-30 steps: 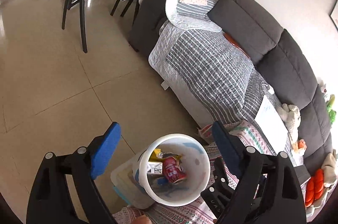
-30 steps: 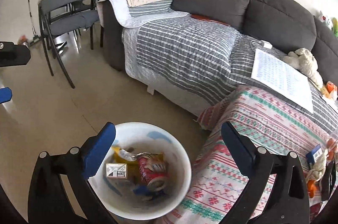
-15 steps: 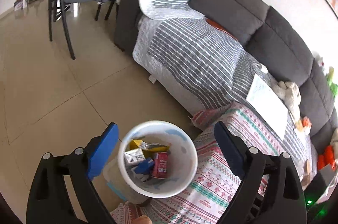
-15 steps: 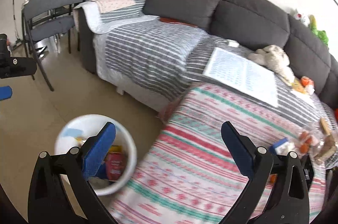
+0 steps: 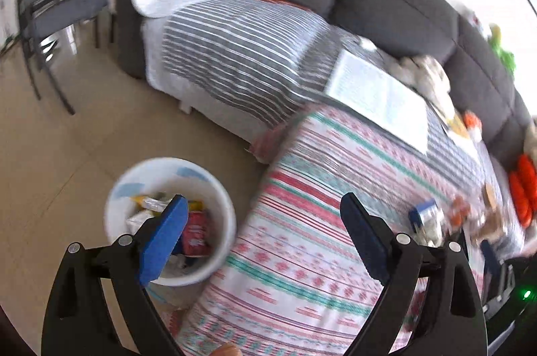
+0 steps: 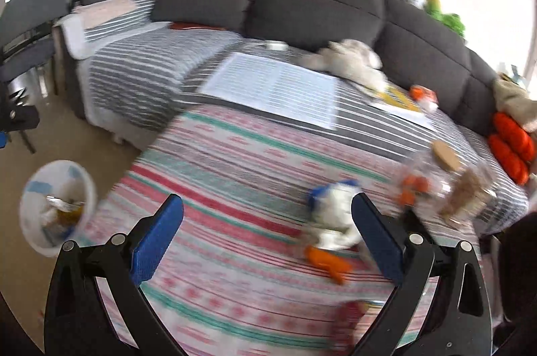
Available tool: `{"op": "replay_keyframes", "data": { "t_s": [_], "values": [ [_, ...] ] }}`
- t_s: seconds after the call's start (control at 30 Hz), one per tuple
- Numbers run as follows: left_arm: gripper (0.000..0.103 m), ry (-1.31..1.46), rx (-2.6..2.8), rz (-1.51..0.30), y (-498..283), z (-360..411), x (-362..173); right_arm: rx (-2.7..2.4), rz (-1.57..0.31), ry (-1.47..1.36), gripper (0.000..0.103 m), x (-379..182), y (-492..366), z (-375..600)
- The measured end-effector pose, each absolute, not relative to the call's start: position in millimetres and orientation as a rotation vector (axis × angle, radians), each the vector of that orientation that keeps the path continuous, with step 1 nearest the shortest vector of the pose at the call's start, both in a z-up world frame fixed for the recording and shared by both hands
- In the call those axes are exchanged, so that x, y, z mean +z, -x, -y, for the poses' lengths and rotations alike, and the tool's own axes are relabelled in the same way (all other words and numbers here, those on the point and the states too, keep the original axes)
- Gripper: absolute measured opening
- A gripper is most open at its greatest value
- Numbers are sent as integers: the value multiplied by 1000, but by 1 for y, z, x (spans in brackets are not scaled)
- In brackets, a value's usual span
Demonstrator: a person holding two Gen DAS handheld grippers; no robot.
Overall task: Collect trash
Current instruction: 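Move back to the table and grasp the second red can with the left tool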
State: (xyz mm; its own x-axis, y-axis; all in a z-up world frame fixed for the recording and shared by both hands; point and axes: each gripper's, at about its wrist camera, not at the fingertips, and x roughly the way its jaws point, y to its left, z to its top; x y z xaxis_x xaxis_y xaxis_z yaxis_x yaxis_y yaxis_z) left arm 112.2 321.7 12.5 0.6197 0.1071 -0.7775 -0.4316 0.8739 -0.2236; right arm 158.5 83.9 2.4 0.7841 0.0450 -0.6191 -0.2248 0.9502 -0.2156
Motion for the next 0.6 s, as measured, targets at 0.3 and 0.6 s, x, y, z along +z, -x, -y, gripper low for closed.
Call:
{"op": "replay_keyframes", "data": {
  "t_s": [0.3, 0.6],
  "values": [
    [89, 283, 128, -998, -146, -207, -23, -71, -697, 131, 96, -6, -171, 66],
    [89, 193, -151, -1189, -156, -81, -73, -142, -777, -12, 96, -20, -182, 152]
  ]
}}
